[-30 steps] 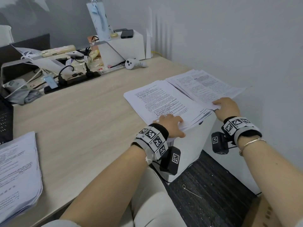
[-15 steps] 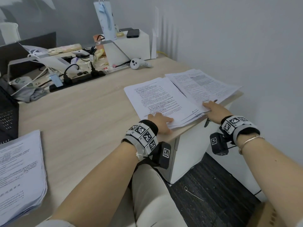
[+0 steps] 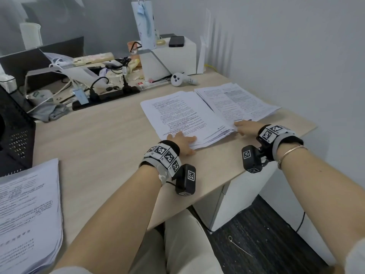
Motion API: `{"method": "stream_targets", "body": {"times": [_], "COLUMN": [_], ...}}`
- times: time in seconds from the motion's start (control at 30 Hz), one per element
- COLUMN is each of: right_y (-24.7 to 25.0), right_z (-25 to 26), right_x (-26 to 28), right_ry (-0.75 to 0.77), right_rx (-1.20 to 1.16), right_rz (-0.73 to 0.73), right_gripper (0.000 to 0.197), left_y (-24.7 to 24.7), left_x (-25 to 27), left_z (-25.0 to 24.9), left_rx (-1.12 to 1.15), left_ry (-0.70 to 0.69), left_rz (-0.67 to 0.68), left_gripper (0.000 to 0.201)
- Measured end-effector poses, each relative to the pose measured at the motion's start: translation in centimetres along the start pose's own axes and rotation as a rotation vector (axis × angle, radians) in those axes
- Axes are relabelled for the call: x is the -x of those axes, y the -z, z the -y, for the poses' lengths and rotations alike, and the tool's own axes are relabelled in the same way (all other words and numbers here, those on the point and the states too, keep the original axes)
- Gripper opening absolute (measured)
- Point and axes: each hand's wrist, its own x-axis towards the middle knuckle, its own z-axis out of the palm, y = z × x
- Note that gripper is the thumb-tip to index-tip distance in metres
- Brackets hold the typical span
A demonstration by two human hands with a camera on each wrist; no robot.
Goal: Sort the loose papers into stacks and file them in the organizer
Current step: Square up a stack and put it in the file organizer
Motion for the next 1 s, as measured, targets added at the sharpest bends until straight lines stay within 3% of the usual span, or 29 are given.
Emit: {"method": "stream_targets", "body": {"times": [0.1,0.33,0.5,0.73,1.0], "right_y": [0.6,1.1,1.1,0.2,0.2], "right_z": [1.1,2.6,2.2,2.1,5.8], "right_x": [-1.2,-3.5,-4.1,-2.6,1.6], "right_ry": [-0.008,0.014,0.025,0.055,0.125], "right_rx": [-0.005,-0.099,-0.095,-0.318,-0.408], "right_rz": [-0.005,-0.027,-0.047,-0.220,-0.325], "right_gripper": [0.037,0.070,0.072,0.075,0.061], "left_y": [0.6,1.3,0.8,0.9,1.9], "left_x": [-1.7,-4.4,-5.2,-4.9,-2.3], "left_z": [1.2,2.7,3.1,2.6,3.2], "left_rx": [0.007,0.090,0.057,0.130,0.280], "left_ry": [0.027,0.064,0.065,0.076,0.058], "left_rz": [0.005,0.012,0.031,-0.013,-0.183], "left_gripper": [0.056,0.061,0.066,0.070,0.086]}}
